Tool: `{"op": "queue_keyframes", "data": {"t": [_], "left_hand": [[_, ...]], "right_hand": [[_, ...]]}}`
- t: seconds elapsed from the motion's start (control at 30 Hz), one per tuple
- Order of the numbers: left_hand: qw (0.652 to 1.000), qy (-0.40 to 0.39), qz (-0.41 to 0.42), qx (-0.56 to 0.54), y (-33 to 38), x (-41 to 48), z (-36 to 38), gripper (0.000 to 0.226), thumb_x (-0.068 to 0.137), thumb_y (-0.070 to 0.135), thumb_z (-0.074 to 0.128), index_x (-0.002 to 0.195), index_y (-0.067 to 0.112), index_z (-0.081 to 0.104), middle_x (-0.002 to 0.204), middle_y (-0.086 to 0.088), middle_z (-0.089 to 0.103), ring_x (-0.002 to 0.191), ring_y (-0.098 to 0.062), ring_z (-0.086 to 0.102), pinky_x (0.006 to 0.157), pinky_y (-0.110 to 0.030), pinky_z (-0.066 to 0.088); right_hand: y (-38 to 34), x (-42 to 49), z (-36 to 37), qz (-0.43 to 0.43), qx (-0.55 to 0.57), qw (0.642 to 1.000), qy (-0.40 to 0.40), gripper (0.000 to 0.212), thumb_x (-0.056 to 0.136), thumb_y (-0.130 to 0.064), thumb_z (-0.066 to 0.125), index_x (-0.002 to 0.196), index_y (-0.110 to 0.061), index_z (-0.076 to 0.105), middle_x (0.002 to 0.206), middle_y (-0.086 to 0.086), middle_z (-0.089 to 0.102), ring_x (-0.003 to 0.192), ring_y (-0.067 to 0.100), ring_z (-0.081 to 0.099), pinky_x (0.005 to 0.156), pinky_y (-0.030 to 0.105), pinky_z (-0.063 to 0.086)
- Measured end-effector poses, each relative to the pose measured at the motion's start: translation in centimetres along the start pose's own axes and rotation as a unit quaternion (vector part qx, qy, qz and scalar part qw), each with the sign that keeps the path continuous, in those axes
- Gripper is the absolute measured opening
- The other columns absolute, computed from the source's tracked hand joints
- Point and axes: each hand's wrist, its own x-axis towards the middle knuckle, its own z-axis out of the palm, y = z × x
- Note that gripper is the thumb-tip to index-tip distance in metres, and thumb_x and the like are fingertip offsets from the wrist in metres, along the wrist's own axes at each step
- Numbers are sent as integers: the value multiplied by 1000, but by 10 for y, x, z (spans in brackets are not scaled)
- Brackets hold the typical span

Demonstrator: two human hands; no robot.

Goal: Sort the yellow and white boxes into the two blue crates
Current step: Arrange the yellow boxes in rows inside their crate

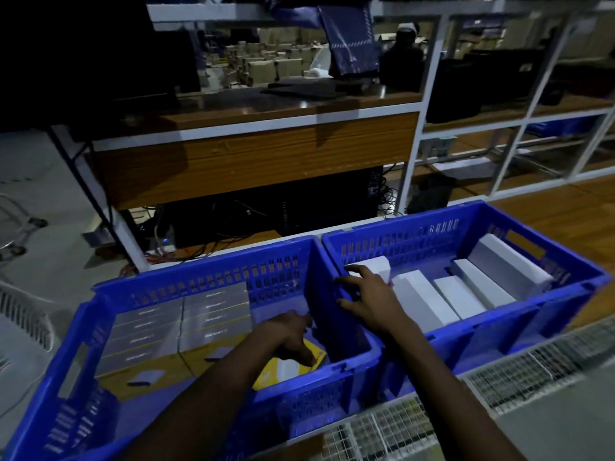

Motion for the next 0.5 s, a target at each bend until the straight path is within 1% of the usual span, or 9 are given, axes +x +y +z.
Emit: {"op": "queue_keyframes", "data": {"t": [0.07,0.1,0.13,0.2,0.33,0.4,0.5], "left_hand": [[996,-27,-29,75,0,7,5,108,73,63,72,155,22,15,161,-14,13,132,-34,45,95,-40,48],[993,-43,-49,99,1,9,8,112,73,68,68,156,22,9,162,-16,5,139,-36,35,102,-42,43],[990,-53,-66,116,2,12,11,115,73,72,64,156,23,3,162,-18,0,143,-37,27,108,-44,39],[985,-66,-86,135,4,16,18,117,73,76,60,156,24,-5,161,-20,-6,146,-40,19,111,-47,33],[983,-86,-99,131,5,21,24,115,76,77,56,155,25,-10,160,-19,-17,147,-42,13,111,-49,30],[983,-87,-97,126,5,20,26,111,79,77,51,154,25,-11,158,-18,-24,146,-43,14,111,-49,30],[986,-67,-79,127,5,16,29,108,82,76,50,155,24,-10,158,-19,-25,144,-45,21,110,-47,32]], "right_hand": [[1,-1,2,4,6,1000,2,53,79,-51,54,130,-40,56,151,-8,33,118,27,53,87,45,52],[1,-1,3,5,8,1000,3,53,78,-52,54,130,-40,56,151,-9,33,118,27,53,86,45,53],[2,0,4,8,11,1000,4,53,78,-52,54,130,-41,56,151,-9,32,118,27,53,86,46,53],[3,2,6,9,15,1000,7,52,79,-51,56,130,-41,56,151,-10,32,118,27,53,86,47,53],[7,4,8,9,12,1000,6,51,80,-49,58,130,-40,55,151,-9,31,118,27,52,86,47,52],[7,4,9,8,14,1000,7,50,81,-47,59,130,-39,55,152,-8,30,119,27,51,87,47,52],[7,5,10,7,15,1000,11,49,83,-44,61,131,-38,55,152,-7,30,121,27,49,90,47,51]]}}
